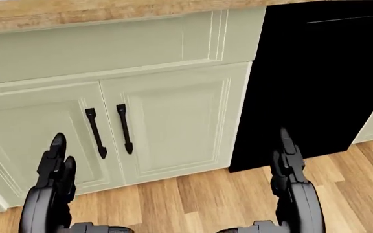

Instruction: Turn the sink spout to the right.

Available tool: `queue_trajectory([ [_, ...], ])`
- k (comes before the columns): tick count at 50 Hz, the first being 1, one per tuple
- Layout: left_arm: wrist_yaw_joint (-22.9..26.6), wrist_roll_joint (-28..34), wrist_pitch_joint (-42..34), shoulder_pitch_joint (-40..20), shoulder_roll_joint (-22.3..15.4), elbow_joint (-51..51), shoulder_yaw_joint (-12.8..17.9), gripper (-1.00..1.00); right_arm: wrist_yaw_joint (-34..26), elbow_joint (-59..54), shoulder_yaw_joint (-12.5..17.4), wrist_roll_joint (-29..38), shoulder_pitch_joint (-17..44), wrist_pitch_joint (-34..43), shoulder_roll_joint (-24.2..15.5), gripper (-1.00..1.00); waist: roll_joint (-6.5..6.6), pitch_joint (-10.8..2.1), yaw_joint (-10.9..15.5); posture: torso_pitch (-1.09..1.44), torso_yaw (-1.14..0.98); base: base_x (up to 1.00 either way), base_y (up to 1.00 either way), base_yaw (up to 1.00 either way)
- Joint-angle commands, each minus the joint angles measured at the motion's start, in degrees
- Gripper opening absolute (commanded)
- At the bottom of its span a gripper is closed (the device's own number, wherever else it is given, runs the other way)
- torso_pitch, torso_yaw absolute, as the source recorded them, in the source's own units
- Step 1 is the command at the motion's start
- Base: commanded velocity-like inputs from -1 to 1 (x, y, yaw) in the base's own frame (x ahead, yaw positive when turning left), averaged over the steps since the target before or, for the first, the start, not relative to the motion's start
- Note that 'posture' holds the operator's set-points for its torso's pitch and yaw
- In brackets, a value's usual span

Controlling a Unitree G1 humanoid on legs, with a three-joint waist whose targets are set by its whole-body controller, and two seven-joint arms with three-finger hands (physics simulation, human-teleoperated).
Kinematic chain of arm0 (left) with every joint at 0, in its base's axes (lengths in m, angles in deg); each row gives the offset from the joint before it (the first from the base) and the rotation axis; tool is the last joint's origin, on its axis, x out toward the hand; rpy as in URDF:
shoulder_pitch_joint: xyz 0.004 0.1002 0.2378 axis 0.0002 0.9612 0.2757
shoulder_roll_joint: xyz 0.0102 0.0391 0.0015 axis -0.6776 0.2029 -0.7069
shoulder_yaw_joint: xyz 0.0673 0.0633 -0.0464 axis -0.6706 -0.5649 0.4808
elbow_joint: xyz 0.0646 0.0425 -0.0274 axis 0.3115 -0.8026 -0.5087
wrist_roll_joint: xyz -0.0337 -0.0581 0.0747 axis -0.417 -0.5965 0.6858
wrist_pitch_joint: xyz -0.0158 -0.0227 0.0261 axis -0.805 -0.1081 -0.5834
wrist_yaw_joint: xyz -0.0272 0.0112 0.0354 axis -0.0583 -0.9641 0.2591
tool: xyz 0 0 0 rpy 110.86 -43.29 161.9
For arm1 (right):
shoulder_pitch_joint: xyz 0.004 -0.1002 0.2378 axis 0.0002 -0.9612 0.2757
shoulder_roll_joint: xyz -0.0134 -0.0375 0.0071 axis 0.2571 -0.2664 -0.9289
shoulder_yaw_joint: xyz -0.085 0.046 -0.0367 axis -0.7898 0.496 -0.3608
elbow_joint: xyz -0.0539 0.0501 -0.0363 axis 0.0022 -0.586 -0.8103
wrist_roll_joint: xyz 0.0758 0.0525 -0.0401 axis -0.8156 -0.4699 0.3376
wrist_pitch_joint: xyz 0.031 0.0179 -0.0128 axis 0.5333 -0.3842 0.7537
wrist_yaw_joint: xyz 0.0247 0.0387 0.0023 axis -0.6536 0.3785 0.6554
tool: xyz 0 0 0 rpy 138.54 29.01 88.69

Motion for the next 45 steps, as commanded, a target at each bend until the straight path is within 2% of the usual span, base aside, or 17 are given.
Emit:
queue_trajectory([
  [1, 0.23, -0.06, 1.69, -0.64, 0.28, 2.35, -0.74, 1.0, 0.25, 1.89, 0.56, -0.08, 0.81, -1.17, -0.36, 1.0, -4.27, -0.85, -0.92, 0.0, 0.0, 0.0, 0.0, 0.0],
  [2, 0.25, -0.08, 1.93, -0.67, 0.28, 1.99, -0.72, 1.0, 0.25, 1.64, 0.51, 0.0, 0.86, -1.28, -0.36, 1.0, -1.69, 0.38, -1.19, 0.0, 0.0, 0.0, 0.0, 0.0],
  [3, 0.24, -0.04, 2.1, -0.82, 0.26, 1.57, -0.71, 1.0, 0.17, 1.61, 0.51, -0.07, 0.94, -1.27, -0.38, 1.0, -0.98, -0.16, -0.93, 0.0, 0.0, 0.0, 0.0, 0.0],
  [6, 0.28, -0.29, 2.09, -1.13, 0.15, 1.17, -0.4, 1.0, 0.17, 1.73, 0.63, -0.34, 1.22, -0.86, -0.35, 1.0, -0.24, -1.39, -1.53, 0.0, 0.0, 0.0, 0.0, 0.0],
  [13, 0.09, -1.29, 1.09, -4.86, -0.67, -2.29, 1.23, 1.0, 0.55, 1.55, 2.58, -3.82, 3.84, 1.34, -0.87, 1.0, 0.91, -1.82, -2.5, 0.0, 0.0, 0.0, 0.0, 0.0],
  [16, -0.35, -2.48, -1.36, -9.71, -1.95, -5.31, 2.88, 1.0, 0.29, 0.28, 3.86, -4.43, 8.16, 4.75, -2.28, 1.0, 1.23, -1.93, -2.7, 0.0, 0.0, 0.0, 0.0, 0.0],
  [21, -0.42, -2.53, -8.67, -18.3, -3.77, -5.51, 2.91, 1.0, -0.45, -3.49, 6.66, -5.58, 16.97, 11.03, -5.6, 1.0, 2.32, -1.8, -3.1, 0.0, 0.0, 0.0, 0.0, 0.0],
  [23, -0.63, -2.63, -11.88, -22.37, -4.81, -6.49, 3.44, 1.0, -0.58, -3.28, 7.07, -5.75, 20.2, 14.67, -7.0, 1.0, 3.3, -1.9, -3.2, 0.0, 0.0, 0.0, 0.0, 0.0],
  [24, -0.65, -2.84, -13.79, -24.41, -5.41, -6.86, 3.74, 1.0, -0.73, -3.31, 7.4, -5.94, 21.99, 16.35, -7.71, 1.0, 4.21, -2.1, -3.2, 0.0, 0.0, 0.0, 0.0, 0.0],
  [25, -0.78, -2.87, -14.75, -25.59, -5.74, -7.17, 3.85, 1.0, -0.81, -3.74, 7.67, -6.09, 23.07, 16.99, -8.12, 1.0, 5.65, -2.62, -3.2, 0.0, 0.0, 0.0, 0.0, 0.0],
  [26, -0.91, -2.9, -16.19, -27.89, -6.41, -7.98, 4.12, 1.0, -0.84, -4.77, 8.04, -6.08, 25.2, 18.13, -9.02, 1.0, 6.3, -2.84, -3.34, 0.0, 0.0, 0.0, 0.0, 0.0],
  [27, -1.1, -2.78, -17.08, -30.52, -7.16, -9.42, 4.36, 1.0, -1.05, -6.28, 8.51, -6.46, 27.61, 19.18, -9.92, 1.0, 4.43, -2.51, -2.88, 0.0, 0.0, 0.0, 0.0, 0.0],
  [30, -1.22, -3.53, -18.68, -37.53, -8.86, -14.34, 5.08, 1.0, -1.47, -10.62, 9.54, -7.49, 33.45, 20.87, -12.35, 1.0, 3.92, -3.56, -2.3, 0.0, 0.0, 0.0, 0.0, 0.0],
  [33, -1.49, -3.62, -19.64, -44.9, -10.61, -20.09, 4.9, 1.0, -1.71, -15.0, 9.89, -7.98, 39.45, 22.67, -15.1, 1.0, 2.83, -3.58, -1.84, 0.0, 0.0, 0.0, 0.0, 0.0],
  [42, -1.83, -3.63, -13.77, -62.47, -13.73, -44.47, 5.26, 1.0, -4.69, -32.91, 9.3, -8.03, 57.2, 22.91, -20.94, 1.0, 2.62, -4.05, -1.25, 0.0, 0.0, 0.0, 0.0, 0.0],
  [45, -2.05, -3.7, -13.22, -65.83, -14.66, -48.46, 5.08, 1.0, -6.02, -41.05, 8.28, -6.48, 62.73, 21.38, -21.93, 1.0, 2.74, -4.15, -1.31, 0.0, 0.0, 0.0, 0.0, 0.0],
])
